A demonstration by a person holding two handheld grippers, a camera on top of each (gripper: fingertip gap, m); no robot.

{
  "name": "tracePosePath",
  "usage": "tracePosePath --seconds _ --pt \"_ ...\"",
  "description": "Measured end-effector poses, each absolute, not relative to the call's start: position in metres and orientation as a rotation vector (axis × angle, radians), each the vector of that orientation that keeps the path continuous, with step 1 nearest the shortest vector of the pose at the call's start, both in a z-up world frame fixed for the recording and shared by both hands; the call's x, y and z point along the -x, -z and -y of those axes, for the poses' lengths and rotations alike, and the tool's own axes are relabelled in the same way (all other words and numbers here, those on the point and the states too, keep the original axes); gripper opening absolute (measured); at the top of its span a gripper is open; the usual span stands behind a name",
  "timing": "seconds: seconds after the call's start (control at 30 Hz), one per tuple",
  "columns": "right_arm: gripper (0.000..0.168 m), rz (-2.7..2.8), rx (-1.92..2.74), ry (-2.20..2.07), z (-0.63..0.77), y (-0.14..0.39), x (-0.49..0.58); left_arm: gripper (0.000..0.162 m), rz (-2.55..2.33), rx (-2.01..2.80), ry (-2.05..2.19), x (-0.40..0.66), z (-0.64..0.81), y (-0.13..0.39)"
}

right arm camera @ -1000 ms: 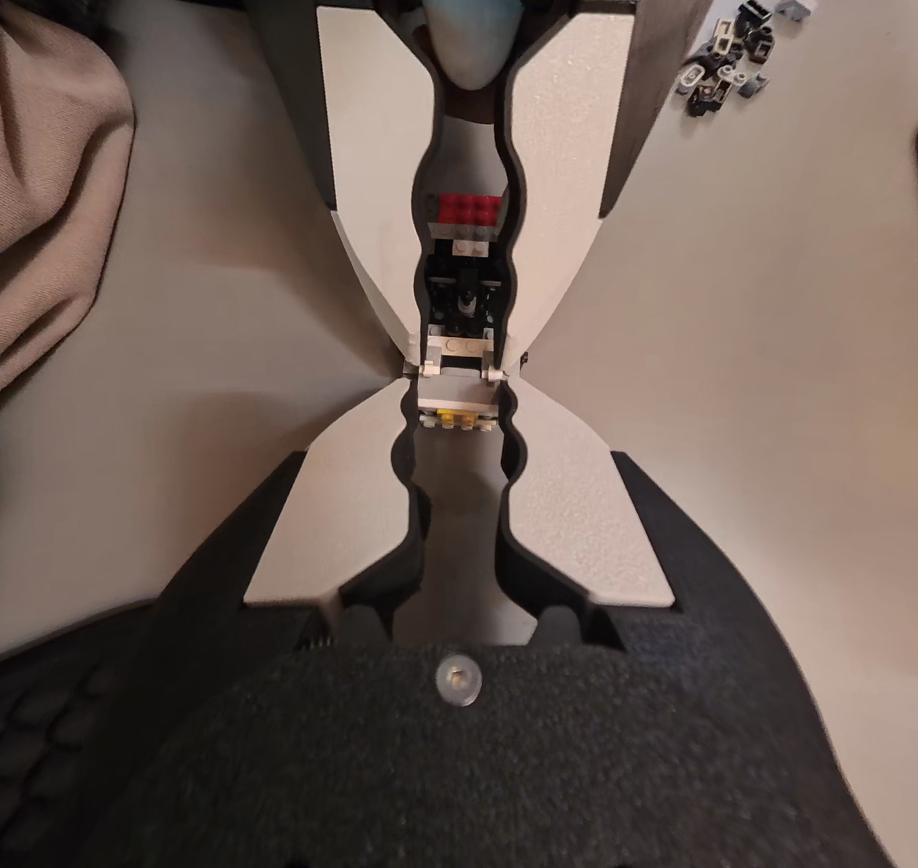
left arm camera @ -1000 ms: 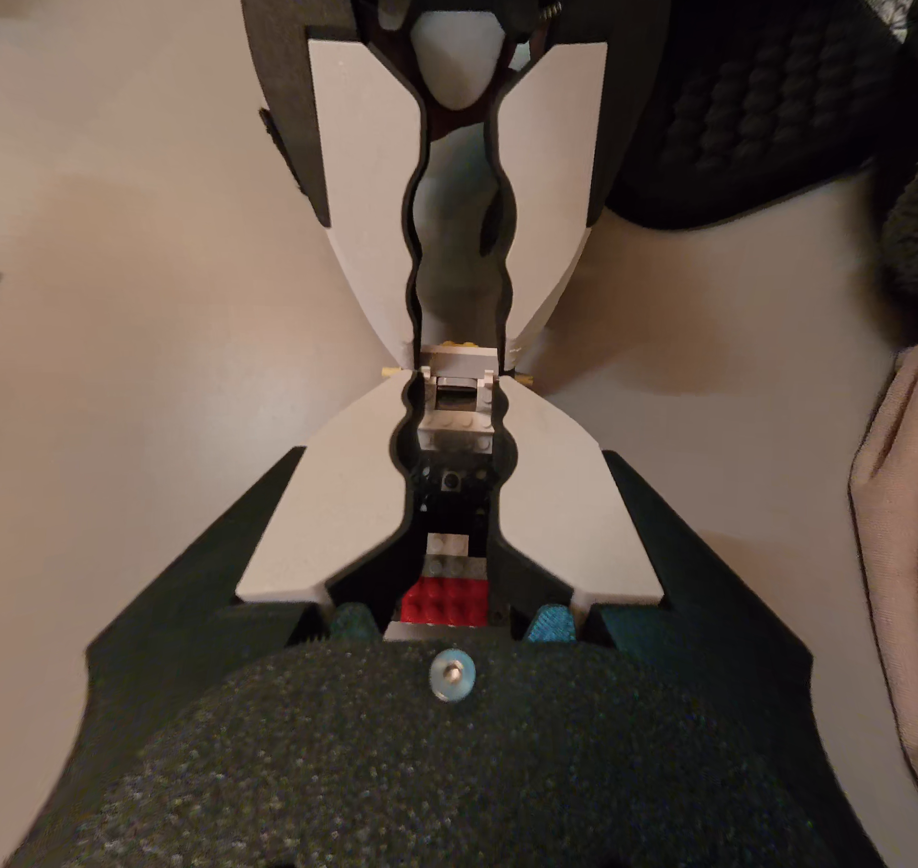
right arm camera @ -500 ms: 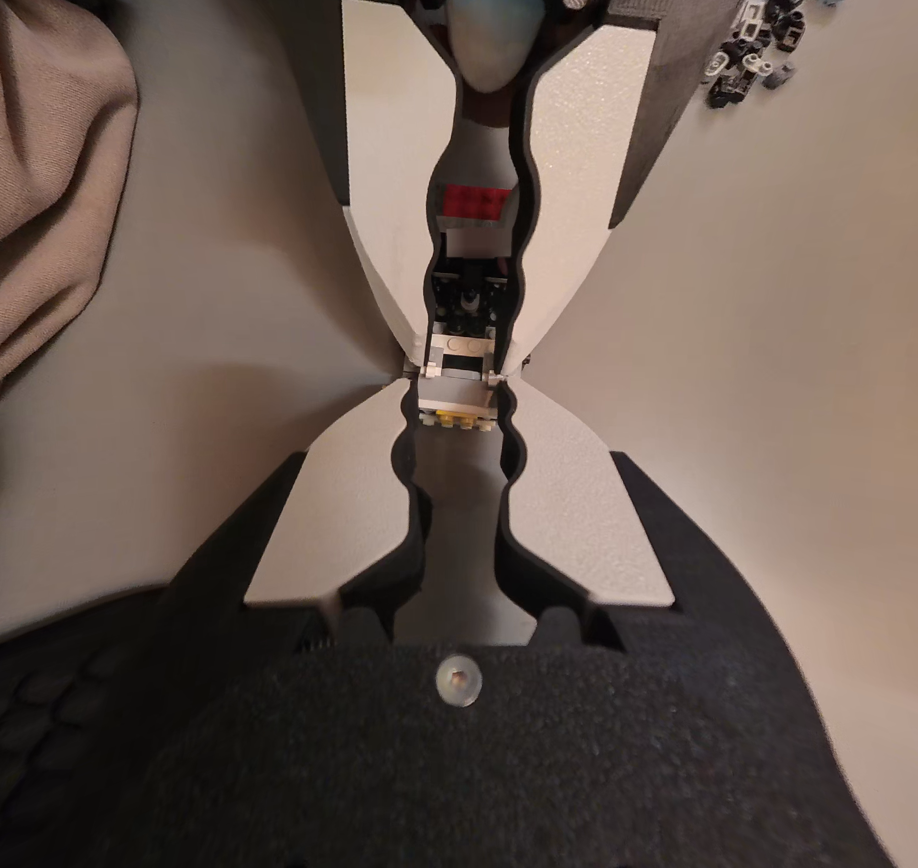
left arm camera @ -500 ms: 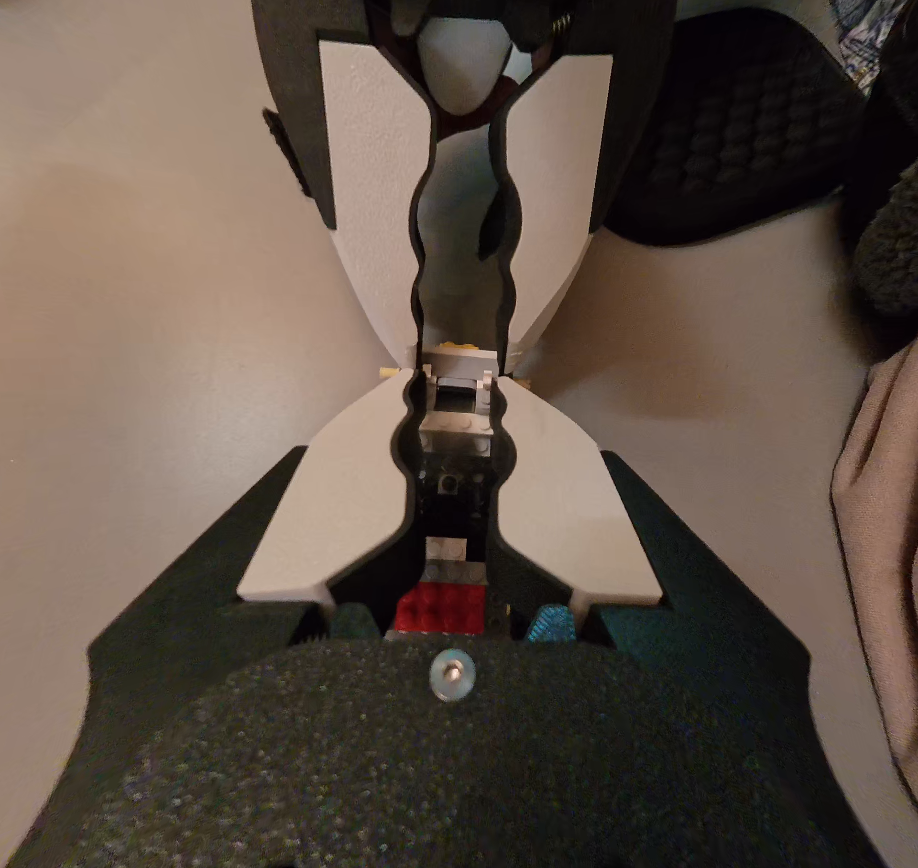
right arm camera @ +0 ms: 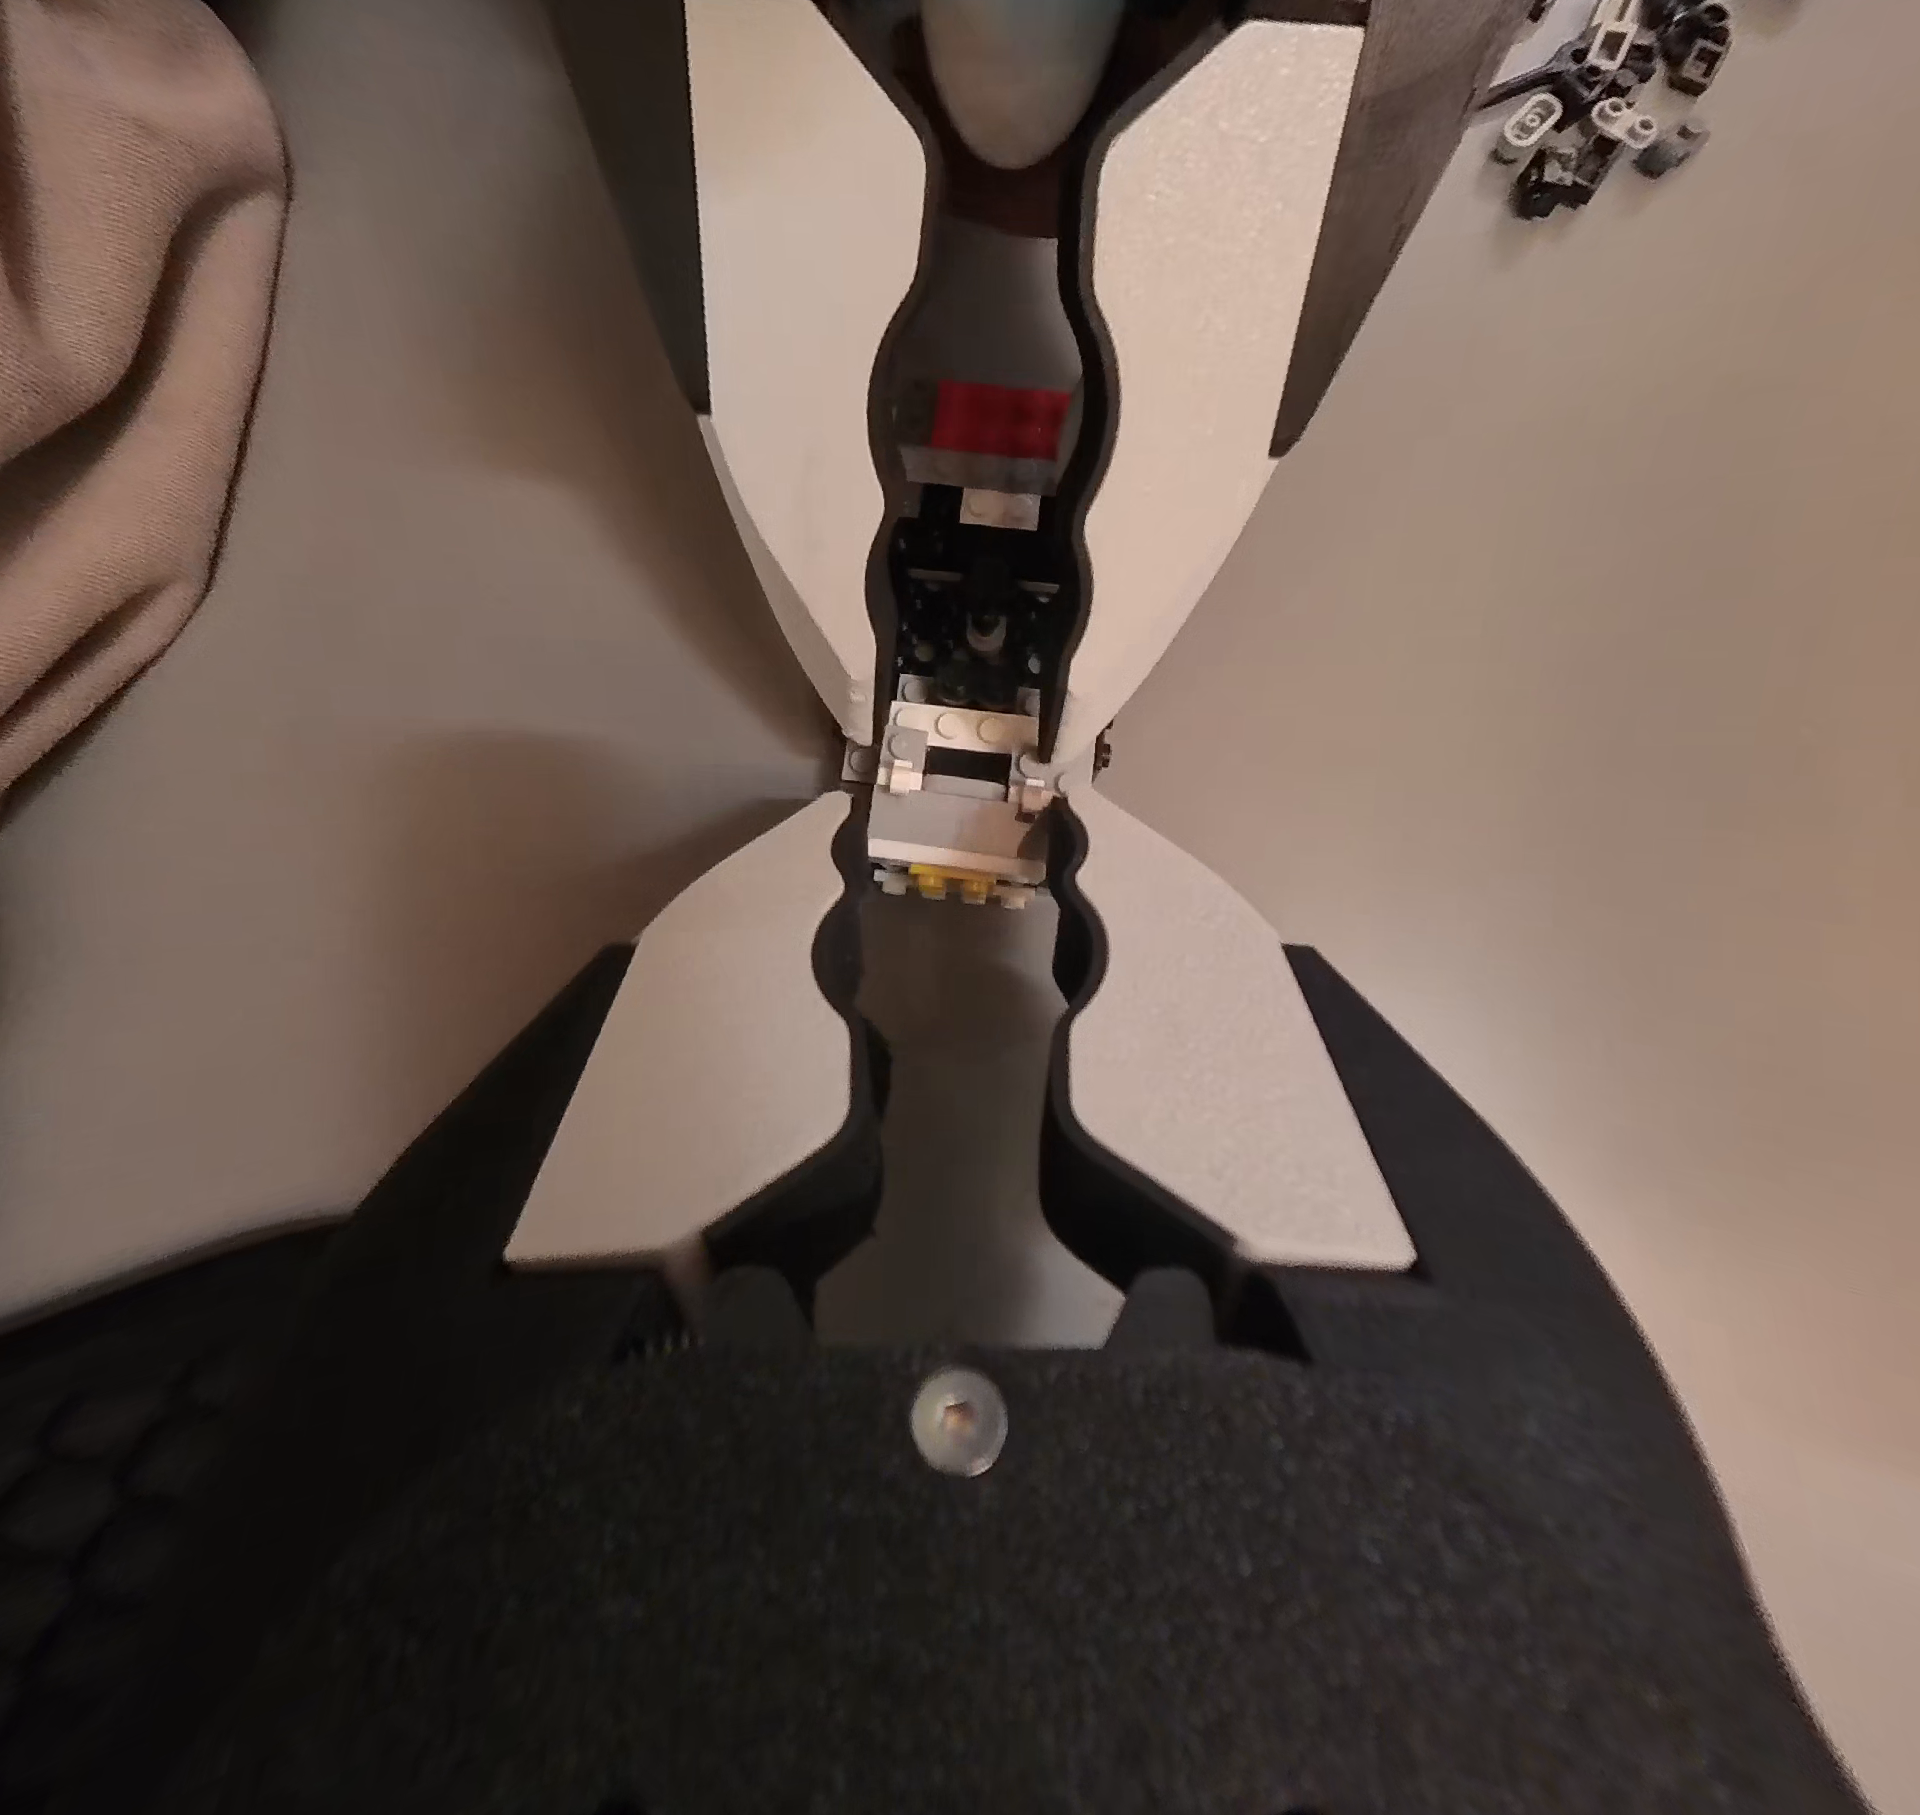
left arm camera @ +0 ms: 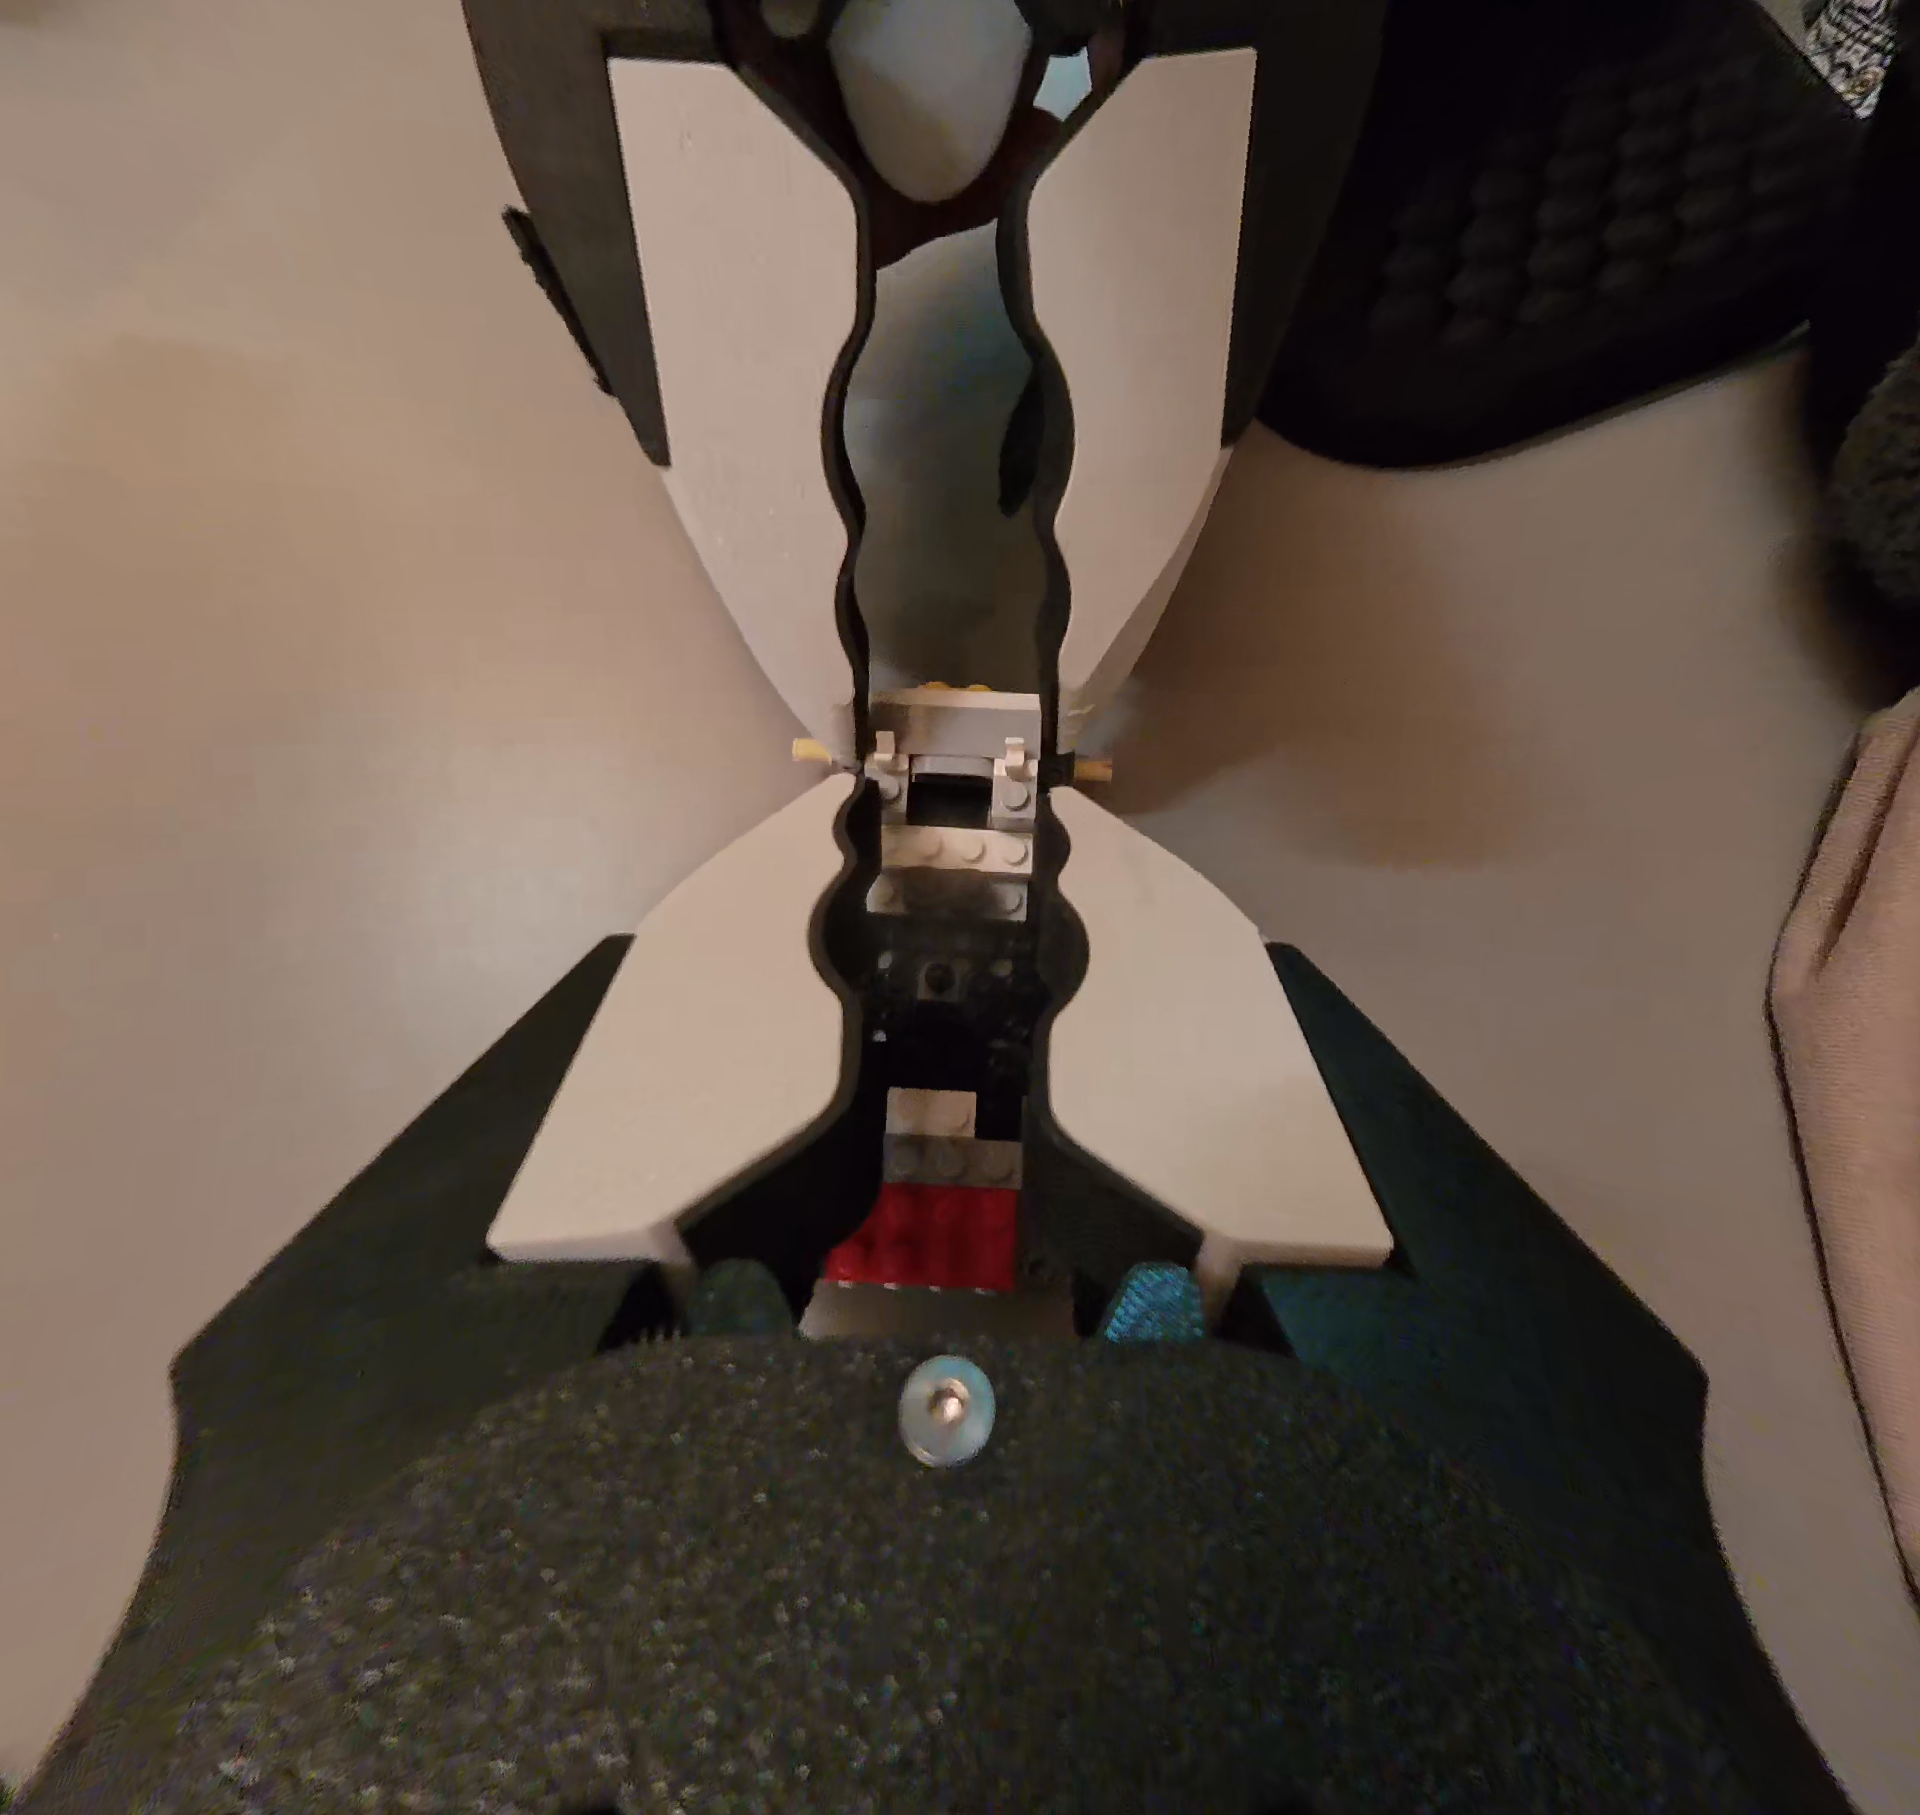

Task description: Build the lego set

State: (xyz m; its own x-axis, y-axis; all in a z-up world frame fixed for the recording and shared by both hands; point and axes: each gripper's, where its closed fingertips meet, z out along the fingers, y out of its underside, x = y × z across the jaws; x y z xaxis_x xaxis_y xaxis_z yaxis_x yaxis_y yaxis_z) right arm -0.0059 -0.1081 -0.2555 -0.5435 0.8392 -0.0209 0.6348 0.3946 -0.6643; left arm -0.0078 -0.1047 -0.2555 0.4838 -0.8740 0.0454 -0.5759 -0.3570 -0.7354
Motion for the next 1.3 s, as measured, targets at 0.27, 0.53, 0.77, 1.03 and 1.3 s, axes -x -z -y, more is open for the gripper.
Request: tracePosePath --seconds 0.27,0.53,0.77,1.03,1.3 --pt "0.028 2.296 1.367 -0.936 0.106 0.238 0.015 0.036 -1.140 2.060 0.504 0.032 0.107 0.243" --pt "0.008 2.313 1.549 -0.714 0.104 0.247 0.024 0.038 -1.091 2.065 0.438 0.065 0.116 0.253" --pt "0.004 2.386 1.600 -0.535 0.102 0.255 0.022 0.063 -1.162 2.150 0.531 0.065 0.135 0.270" --pt "0.003 2.467 1.592 -0.420 0.102 0.256 0.023 0.054 -1.187 2.172 0.474 0.063 0.136 0.281" --pt "0.002 2.542 1.584 -0.354 0.102 0.258 0.024 0.053 -1.188 2.162 0.476 0.064 0.136 0.281"
